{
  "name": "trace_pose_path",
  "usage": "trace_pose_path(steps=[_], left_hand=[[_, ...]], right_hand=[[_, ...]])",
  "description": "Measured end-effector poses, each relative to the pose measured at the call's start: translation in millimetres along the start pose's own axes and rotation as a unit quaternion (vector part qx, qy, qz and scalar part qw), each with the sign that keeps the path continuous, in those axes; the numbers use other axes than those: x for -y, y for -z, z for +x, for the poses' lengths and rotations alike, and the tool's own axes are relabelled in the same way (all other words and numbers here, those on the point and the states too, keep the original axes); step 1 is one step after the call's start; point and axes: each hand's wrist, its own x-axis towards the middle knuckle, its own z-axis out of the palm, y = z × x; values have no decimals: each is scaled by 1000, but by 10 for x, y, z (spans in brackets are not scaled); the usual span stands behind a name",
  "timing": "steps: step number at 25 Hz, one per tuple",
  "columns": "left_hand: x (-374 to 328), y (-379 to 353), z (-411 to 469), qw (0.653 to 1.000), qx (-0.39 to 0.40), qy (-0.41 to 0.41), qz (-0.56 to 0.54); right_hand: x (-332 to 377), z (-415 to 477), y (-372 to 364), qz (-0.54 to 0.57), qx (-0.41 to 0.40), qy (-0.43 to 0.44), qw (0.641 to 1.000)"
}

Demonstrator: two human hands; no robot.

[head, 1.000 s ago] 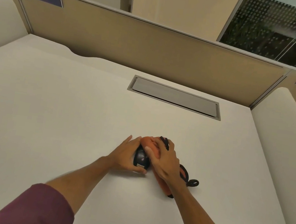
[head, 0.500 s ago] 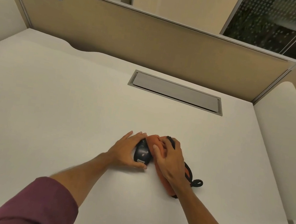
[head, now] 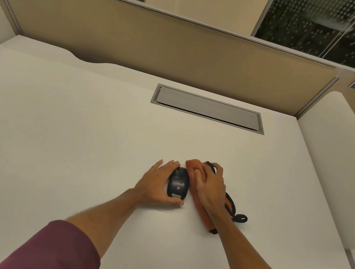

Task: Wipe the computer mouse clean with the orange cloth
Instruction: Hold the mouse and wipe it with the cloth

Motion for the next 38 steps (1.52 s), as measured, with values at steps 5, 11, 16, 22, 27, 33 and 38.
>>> trace_pose_path(steps=[5,11,16,22,27,33,38], left_hand=[[7,-4,-3,1000,-6,-12,-9],[6,7,-2,1000,-13,-19,-13],[22,-13,-2,1000,-13,-22,-10],[25,-14,12,999,-18,-35,-15],[14,-3,8,999,-21,-32,-14],[12,-5,3,999,-21,-28,-17],[28,-18,1,1000,-14,-22,1]], right_hand=[[91,-129,-2,-81,49,52,994],[215,149,-32,-111,92,-11,990],[324,8,60,-63,39,23,997],[299,27,-73,-131,96,46,986],[291,30,-95,-107,51,52,992],[275,-177,-34,-136,54,79,986],[242,28,-58,-81,52,32,995]])
